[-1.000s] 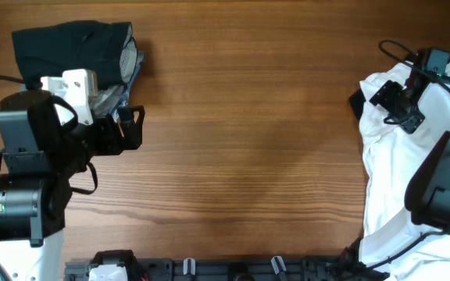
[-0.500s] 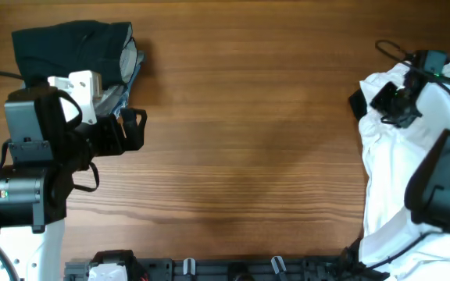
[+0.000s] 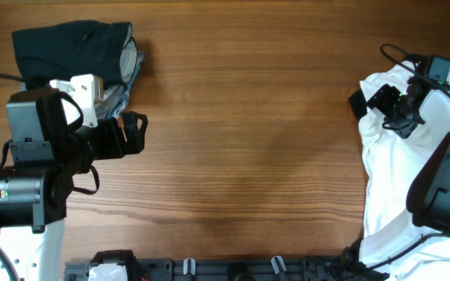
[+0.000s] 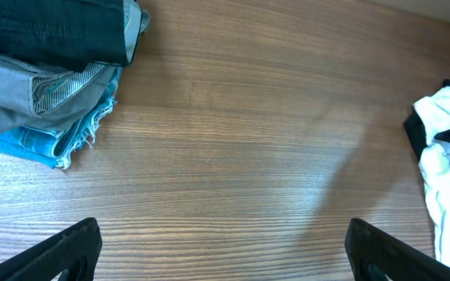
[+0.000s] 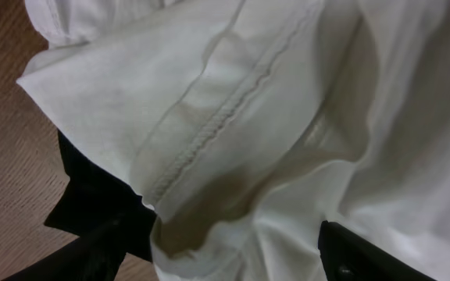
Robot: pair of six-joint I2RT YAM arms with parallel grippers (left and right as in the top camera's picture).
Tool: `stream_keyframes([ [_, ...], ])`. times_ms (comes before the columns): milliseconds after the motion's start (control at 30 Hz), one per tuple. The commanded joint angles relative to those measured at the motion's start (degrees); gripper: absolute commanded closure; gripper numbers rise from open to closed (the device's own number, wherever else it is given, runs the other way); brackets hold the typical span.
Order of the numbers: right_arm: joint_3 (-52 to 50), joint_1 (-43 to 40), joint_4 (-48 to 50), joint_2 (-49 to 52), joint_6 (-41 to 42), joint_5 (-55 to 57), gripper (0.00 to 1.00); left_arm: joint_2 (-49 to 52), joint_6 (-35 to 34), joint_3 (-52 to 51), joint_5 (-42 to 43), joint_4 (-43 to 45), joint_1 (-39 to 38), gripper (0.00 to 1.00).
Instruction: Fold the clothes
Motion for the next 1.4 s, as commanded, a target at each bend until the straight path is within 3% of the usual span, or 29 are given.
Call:
stream_keyframes([
  [0, -0.15, 0.39, -0.15, 1.27, 1.18, -2.27, 0.48, 0.07, 1.14, 1.20, 0.72, 0.00, -0.37, 0.00],
  [33, -0.15, 0.39, -0.13, 1.27, 1.57, -2.08, 0.80, 0.07, 1.14, 1.20, 0.72, -0.02, -0.37, 0.00],
  [67, -0.15, 0.31, -0.09, 1.25, 1.75, -2.05, 0.94, 0.07, 1.14, 1.20, 0.72, -0.02, -0.37, 0.00],
  [167, 1.42, -0.92, -1.25, -0.11, 1.60, -2.05, 0.96, 0.07, 1.14, 1.20, 0.72, -0.02, -0.37, 0.00],
  [300, 10.01, -3.74, -3.28, -10.58, -2.03, -3.48, 0.96, -0.46, 1.11, 1.46, 0.74, -0.02, -0.37, 0.00],
  [433, 17.55, -2.34, -3.37, -21.00, -10.54, -20.17, 0.96, -3.23, 1.14, 6.80, 0.66, 0.02, -0.37, 0.00],
  [533, 18.18, 4.55, -3.85, -28.20, -10.67, -29.31, 0.96, -5.66, 1.14, 14.21, -2.45, 0.13, -0.37, 0.00],
  [633, 18.16, 20.74, -7.89, -31.30, -10.71, -29.53, 0.94, -7.96, 1.14, 18.69, -5.90, 0.17, -0.37, 0.00],
  [733, 17.29, 47.32, -10.21, -29.51, -10.69, -26.67, 0.87, -10.62, 1.14, 19.76, -9.31, 0.20, -0.37, 0.00],
  [767, 17.27, 57.70, -10.19, -27.80, -10.69, -24.92, 0.81, -11.19, 1.14, 19.76, -9.46, 0.24, -0.37, 0.00],
  [800, 17.27, 66.49, -10.05, -25.94, -10.69, -22.16, 0.59, -11.43, 1.16, 19.76, -9.51, 0.24, -0.37, 0.00],
  [867, 17.27, 76.89, -10.82, -23.89, -5.09, -8.61, 0.41, -11.41, 1.16, 19.76, -9.64, 0.28, -0.37, 0.00],
  [933, 17.33, 75.76, -13.66, -25.64, -2.19, 1.51, 0.38, -11.17, 1.14, 19.76, -9.57, 0.92, -0.37, 0.00],
  [1067, 17.33, 65.75, -15.82, -34.23, -1.42, 5.79, 0.30, -5.53, 1.16, 19.76, 0.26, 0.63, -0.44, 0.00],
  [1200, 17.33, 48.54, -16.37, -45.83, 3.93, 6.34, 0.20, 12.13, 3.10, 19.76, 3.78, 1.53, -8.15, 0.00],
  [1333, 17.33, 42.51, -21.40, -48.96, 8.11, 6.34, 0.18, 34.67, 14.73, 19.76, 3.78, 13.64, -22.08, 0.00],
  [1367, 17.33, 42.38, -23.19, -48.89, 9.14, 6.38, 0.18, 38.58, 14.95, 19.76, 3.76, 16.85, -24.13, 0.00],
])
